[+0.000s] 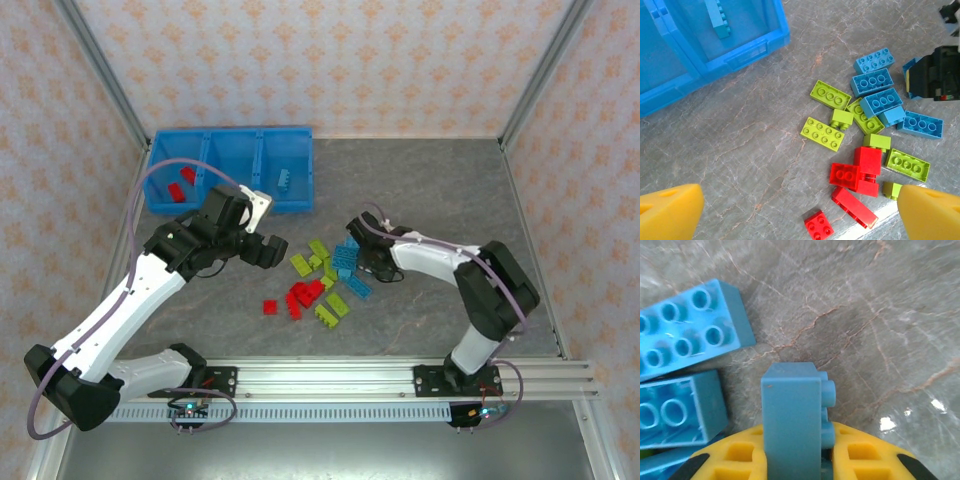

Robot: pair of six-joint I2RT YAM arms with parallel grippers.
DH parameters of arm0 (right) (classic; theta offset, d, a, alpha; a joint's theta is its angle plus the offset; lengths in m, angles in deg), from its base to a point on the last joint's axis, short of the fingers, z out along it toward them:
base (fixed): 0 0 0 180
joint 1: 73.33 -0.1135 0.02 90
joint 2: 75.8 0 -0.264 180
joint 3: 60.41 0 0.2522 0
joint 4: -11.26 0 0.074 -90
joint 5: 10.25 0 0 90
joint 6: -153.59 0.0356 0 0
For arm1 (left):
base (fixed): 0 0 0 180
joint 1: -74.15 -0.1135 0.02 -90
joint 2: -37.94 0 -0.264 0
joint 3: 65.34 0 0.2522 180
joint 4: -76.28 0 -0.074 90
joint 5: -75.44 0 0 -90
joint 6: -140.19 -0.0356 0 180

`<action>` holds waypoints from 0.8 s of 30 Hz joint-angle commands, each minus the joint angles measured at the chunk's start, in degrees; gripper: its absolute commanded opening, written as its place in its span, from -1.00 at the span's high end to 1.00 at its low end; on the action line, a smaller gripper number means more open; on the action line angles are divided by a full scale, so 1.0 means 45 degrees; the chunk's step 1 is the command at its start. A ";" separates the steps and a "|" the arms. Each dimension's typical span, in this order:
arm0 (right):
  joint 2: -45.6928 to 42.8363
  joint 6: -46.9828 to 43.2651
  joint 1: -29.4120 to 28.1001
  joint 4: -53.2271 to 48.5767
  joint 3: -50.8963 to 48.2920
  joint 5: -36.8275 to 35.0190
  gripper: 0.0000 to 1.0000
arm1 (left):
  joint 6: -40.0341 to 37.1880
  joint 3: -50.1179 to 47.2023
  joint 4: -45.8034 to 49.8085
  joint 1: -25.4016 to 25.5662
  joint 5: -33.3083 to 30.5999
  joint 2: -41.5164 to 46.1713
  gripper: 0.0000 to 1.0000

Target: Sort the legos into containers by color

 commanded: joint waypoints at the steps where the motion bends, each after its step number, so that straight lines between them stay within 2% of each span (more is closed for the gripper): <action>1: -0.1834 -0.0565 -0.0030 0.0233 0.0013 -0.0820 0.70 | -0.0251 -0.0140 0.0109 0.0037 -0.0292 0.0288 -1.00; 3: -0.2890 -0.1636 -0.0346 0.0732 0.0089 -0.1423 0.70 | -0.0244 -0.0166 0.0055 0.0042 -0.0336 0.0316 -1.00; 5: -0.3663 -0.3086 -0.0627 0.1955 0.0125 -0.1310 0.70 | -0.0254 -0.0187 0.0025 0.0038 -0.0378 0.0352 -1.00; 9: -0.3422 -0.5740 -0.0860 0.4276 0.1090 0.1054 0.67 | -0.0216 -0.0240 -0.0020 0.0038 -0.0669 0.0424 -1.00; 12: -0.1607 -0.6637 -0.0935 0.4095 0.3221 0.1757 0.69 | -0.0240 -0.0369 -0.0115 0.0048 -0.1098 0.0585 -1.00; 17: 0.1990 -0.6680 -0.0978 0.3386 0.7047 0.1964 0.71 | -0.0478 -0.0735 -0.0615 0.0037 -0.1104 0.1065 -1.00; 24: 0.6919 -0.7704 -0.1047 0.0998 1.2946 -0.0626 0.70 | -0.0572 -0.0997 -0.0869 0.0039 -0.1621 0.1411 -1.00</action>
